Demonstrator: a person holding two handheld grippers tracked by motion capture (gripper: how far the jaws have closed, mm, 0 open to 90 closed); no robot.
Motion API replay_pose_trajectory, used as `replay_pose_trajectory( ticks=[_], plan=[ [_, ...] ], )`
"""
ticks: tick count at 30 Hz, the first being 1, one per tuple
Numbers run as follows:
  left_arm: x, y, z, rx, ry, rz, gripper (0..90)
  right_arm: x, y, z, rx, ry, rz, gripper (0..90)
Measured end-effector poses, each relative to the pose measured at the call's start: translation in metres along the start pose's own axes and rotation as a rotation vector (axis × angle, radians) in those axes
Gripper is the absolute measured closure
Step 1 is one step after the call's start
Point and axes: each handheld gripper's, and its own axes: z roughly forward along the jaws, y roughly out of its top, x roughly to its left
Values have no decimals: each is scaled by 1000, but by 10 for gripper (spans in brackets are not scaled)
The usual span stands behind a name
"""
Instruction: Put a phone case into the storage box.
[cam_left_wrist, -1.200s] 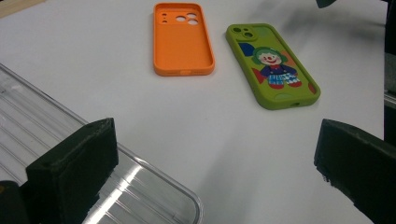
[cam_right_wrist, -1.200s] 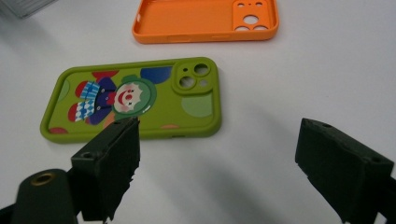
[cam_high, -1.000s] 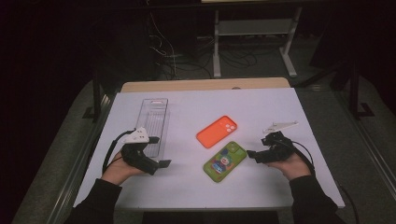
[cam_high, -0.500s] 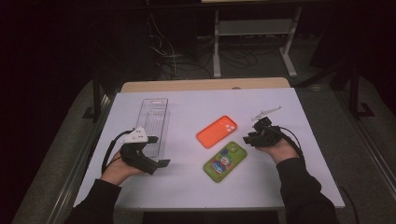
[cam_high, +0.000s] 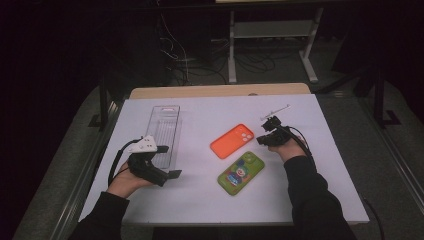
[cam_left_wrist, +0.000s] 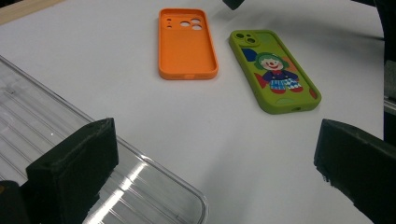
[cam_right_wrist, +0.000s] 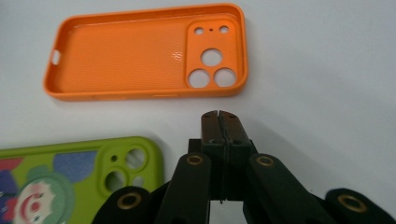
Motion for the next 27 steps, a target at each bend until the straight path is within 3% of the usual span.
replay_pose_trajectory(
  ticks=[14,19,27],
  plan=[
    [0,0,0,2,-4,7,0,-15,12,28,44,-21,22,882],
    [0,1,0,-3,-5,8,0,-17,13,33,39,-15,51,882],
    [1,1,0,-7,-5,9,0,-18,21,37,39,-25,51,882]
  ],
)
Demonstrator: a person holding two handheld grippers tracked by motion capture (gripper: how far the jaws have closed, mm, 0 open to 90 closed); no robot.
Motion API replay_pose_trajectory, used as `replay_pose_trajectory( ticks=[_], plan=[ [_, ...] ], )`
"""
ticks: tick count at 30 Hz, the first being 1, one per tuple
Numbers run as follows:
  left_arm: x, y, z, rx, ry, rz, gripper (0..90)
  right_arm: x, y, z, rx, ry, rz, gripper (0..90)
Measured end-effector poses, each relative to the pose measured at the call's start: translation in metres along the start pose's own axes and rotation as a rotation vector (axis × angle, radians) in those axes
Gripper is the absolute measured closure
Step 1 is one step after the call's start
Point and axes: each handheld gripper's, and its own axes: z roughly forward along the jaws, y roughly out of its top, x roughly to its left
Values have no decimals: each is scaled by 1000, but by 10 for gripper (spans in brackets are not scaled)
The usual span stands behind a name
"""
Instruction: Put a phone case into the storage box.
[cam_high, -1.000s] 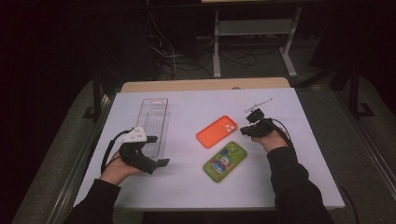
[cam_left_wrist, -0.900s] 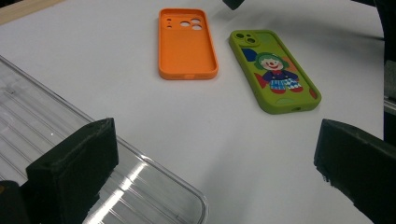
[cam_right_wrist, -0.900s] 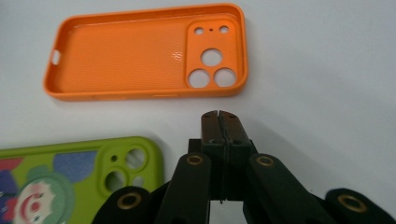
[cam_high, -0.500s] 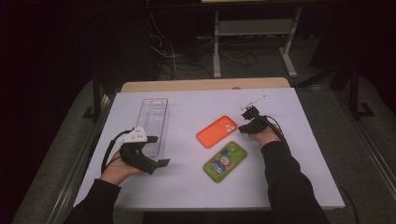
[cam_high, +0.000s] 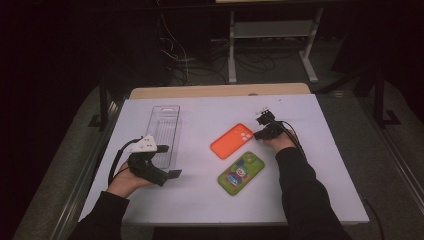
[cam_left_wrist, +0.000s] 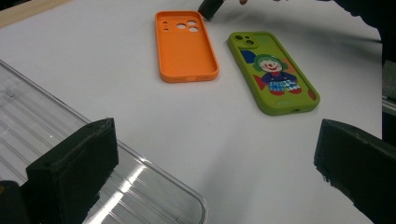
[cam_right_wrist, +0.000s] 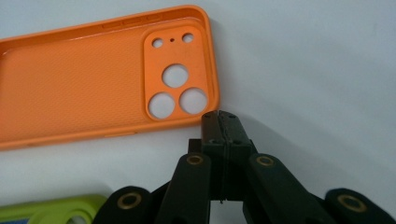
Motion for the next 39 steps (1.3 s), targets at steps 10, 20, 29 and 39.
replay_pose_trajectory(
  ticks=[10,20,29,39],
  plan=[
    [0,0,0,0,-3,-2,0,1,15,9,-4,3,16,882],
    [0,1,0,-3,-6,-2,0,8,30,17,-4,-1,-16,882],
    [1,1,1,1,-7,7,0,19,44,29,-4,9,-27,882],
    [0,2,2,2,-7,2,0,30,62,38,34,8,-73,882]
  ],
)
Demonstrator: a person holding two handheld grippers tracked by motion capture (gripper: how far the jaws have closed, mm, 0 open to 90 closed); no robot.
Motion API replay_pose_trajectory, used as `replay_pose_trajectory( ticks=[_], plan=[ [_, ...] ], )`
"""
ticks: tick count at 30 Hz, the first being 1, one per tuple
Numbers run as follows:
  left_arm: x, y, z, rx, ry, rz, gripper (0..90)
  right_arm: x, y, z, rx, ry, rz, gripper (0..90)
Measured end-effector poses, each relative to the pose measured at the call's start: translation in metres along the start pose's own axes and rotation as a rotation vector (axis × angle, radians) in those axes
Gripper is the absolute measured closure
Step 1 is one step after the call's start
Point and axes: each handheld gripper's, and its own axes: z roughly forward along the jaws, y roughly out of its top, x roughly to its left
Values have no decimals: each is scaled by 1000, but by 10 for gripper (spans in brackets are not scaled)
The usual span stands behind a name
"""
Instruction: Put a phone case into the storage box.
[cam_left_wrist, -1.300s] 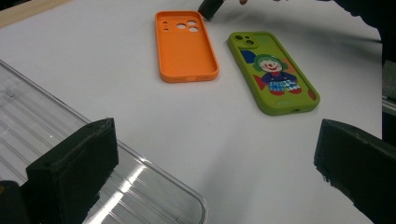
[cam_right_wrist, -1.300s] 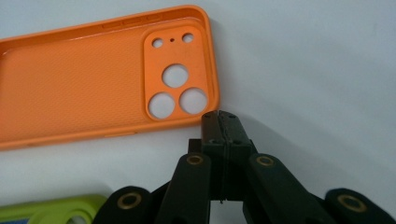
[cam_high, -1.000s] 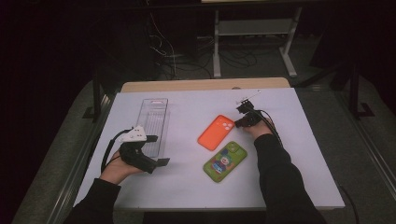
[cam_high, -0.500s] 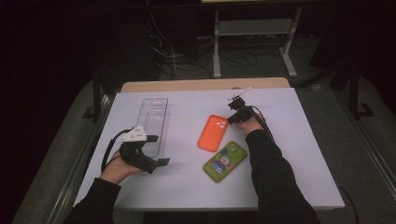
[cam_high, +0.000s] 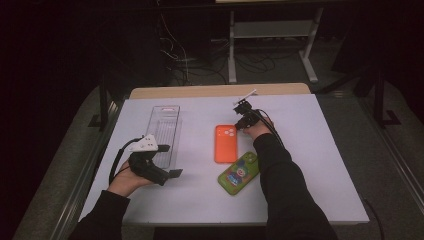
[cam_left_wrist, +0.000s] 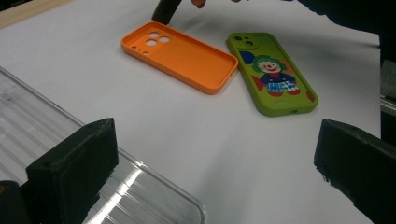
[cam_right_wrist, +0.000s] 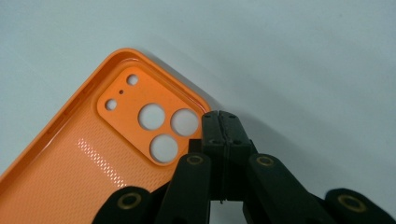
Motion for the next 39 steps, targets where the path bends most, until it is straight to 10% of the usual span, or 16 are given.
replay_pose_trajectory(
  ticks=[23,39],
  plan=[
    [0,0,1,6,-6,11,0,36,40,27,12,8,-88,881],
    [1,0,0,17,4,-7,0,23,9,-48,-93,41,-98,542]
  ],
)
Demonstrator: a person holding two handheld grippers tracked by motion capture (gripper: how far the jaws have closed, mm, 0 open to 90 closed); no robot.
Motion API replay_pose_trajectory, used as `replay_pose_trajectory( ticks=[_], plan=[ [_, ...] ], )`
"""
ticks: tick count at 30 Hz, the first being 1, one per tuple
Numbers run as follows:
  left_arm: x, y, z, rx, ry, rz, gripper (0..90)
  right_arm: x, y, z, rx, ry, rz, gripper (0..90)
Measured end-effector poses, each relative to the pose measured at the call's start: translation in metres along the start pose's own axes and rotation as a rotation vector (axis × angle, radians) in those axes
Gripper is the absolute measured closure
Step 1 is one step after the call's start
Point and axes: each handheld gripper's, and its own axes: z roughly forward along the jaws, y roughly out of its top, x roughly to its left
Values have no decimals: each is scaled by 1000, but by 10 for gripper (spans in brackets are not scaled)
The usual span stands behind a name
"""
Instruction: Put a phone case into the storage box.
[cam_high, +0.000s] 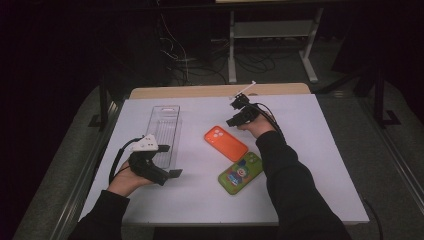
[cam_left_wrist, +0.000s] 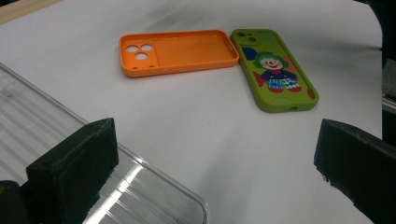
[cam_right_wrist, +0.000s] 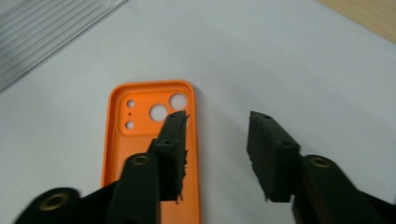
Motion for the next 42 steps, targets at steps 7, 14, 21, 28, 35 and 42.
replay_pose_trajectory(
  ticks=[7,14,21,28,35,42],
  plan=[
    [0,0,1,7,4,-5,0,-5,-30,-29,-56,-16,32,316],
    [0,0,0,19,8,6,0,-3,-68,-52,-109,15,49,122],
    [-3,0,4,31,12,2,0,2,-104,-66,-162,17,51,16],
    [-3,0,3,21,10,-8,0,19,-142,-75,-178,27,6,0],
    [-2,0,4,21,14,-14,0,31,-172,-77,-182,60,6,0],
    [-2,-1,4,13,21,-18,0,37,-193,-76,-157,76,-7,0]
  ],
)
